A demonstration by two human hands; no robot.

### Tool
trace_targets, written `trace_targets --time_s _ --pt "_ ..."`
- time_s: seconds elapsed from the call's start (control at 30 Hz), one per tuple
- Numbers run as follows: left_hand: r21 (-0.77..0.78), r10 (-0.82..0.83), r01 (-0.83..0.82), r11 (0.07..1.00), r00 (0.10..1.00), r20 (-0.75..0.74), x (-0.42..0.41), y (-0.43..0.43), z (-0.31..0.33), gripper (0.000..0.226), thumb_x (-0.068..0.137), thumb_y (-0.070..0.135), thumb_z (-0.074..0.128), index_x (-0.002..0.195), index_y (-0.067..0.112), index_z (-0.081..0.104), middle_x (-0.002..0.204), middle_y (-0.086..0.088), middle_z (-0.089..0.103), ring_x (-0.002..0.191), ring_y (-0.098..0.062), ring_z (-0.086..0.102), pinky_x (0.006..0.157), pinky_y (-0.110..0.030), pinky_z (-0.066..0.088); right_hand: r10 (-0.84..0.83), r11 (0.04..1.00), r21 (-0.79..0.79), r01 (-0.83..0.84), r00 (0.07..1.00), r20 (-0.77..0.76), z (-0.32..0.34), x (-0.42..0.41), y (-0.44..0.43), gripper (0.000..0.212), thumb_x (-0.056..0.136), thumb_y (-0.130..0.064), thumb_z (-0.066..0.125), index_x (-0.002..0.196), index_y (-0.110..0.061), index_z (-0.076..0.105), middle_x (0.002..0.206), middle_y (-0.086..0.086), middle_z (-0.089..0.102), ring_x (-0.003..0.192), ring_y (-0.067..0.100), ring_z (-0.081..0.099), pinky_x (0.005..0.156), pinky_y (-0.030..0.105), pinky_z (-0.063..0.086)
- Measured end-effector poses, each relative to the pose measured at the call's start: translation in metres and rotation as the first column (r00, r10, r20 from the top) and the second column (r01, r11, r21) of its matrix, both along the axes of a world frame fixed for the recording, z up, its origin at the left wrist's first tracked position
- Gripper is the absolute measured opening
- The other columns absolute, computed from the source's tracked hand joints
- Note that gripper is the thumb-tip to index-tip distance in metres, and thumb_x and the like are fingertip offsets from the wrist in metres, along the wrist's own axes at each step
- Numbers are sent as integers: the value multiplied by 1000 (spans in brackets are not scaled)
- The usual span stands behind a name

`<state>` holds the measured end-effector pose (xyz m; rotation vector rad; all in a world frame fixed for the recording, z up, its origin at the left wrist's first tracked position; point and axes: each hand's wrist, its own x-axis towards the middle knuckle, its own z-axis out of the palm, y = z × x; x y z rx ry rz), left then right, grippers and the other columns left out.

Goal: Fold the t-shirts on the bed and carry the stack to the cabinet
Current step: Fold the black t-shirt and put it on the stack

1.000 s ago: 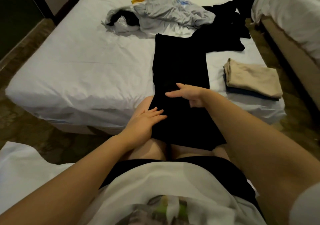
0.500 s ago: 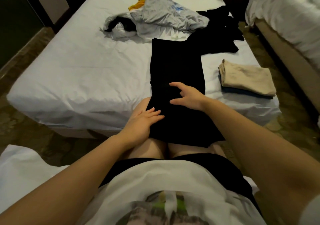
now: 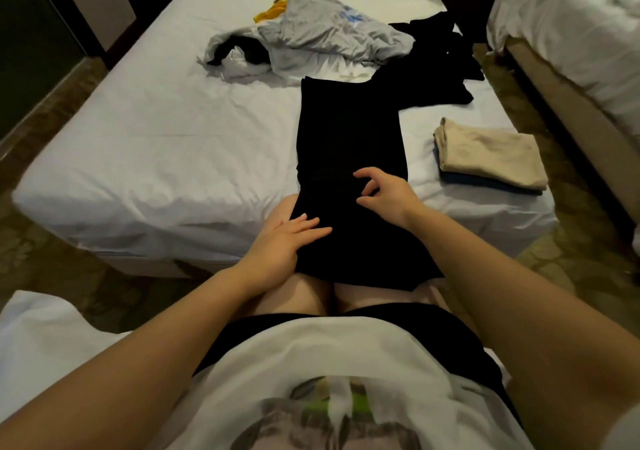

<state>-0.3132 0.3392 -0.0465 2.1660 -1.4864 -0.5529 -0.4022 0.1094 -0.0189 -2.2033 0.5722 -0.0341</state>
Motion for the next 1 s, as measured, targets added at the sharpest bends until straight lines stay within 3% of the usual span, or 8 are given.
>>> trace_targets --time_s 0.17,0.27,0.37,0.5,0.7,0.77,0.87,1.0 --pt "-29 12 -13 999 999 -35 1 5 -1 53 89 35 28 137 17 42 147 -4 36 141 -20 23 110 -22 12 122 944 -314 -97 991 60 -3 -30 19 37 90 -36 58 126 -28 55 120 -5 58 111 16 52 98 34 42" --pt "-15 -26 25 1000 999 -43 3 8 -1 94 76 82 8 138 20 41 145 7 34 136 -5 16 108 -16 10 231 902 -366 -231 972 -44 9 -53 49 53 84 -60 48 129 -33 52 130 -10 55 124 15 45 104 40 36" --pt "-5 -37 37 999 999 -20 4 7 1 108 66 88 2 138 19 42 147 2 35 133 -2 15 107 -13 9 293 857 -378 -350 935 -202 22 -78 72 69 77 -74 46 136 -39 41 141 -15 43 135 10 30 113 37 18" --pt "9 -35 35 999 999 -27 2 5 5 107 65 90 6 138 20 42 149 3 33 136 -2 14 110 -16 9 287 801 -455 -389 917 -278 24 -101 83 72 77 -67 54 141 -40 33 149 -16 30 141 11 17 117 41 10" --pt "127 -90 88 988 996 12 -7 10 18 120 51 98 17 144 25 29 143 20 15 137 0 4 115 -27 6 109 878 -465 -109 994 -27 23 -119 69 37 85 -14 59 122 -20 59 127 -3 56 118 16 50 97 26 38" --pt "150 -104 93 984 992 71 -7 10 19 105 61 90 32 144 24 30 147 17 15 137 -2 5 117 -29 8 -52 941 -327 87 992 113 17 -125 61 34 79 -1 61 110 -15 66 114 1 64 108 19 57 90 24 39" --pt "18 -24 23 1000 1000 16 -10 7 20 52 88 30 61 136 19 45 149 3 34 141 -12 19 112 -23 19 -217 960 -124 250 949 229 8 -126 48 29 78 4 66 99 -15 69 105 4 67 102 24 61 90 30 45" --pt "-211 166 -194 958 976 -140 -12 7 26 29 88 7 61 112 20 67 114 18 55 113 -6 52 78 -1 33 -241 970 32 240 942 233 17 -119 38 21 86 1 60 91 -20 64 72 -18 63 69 -1 58 66 13 41"
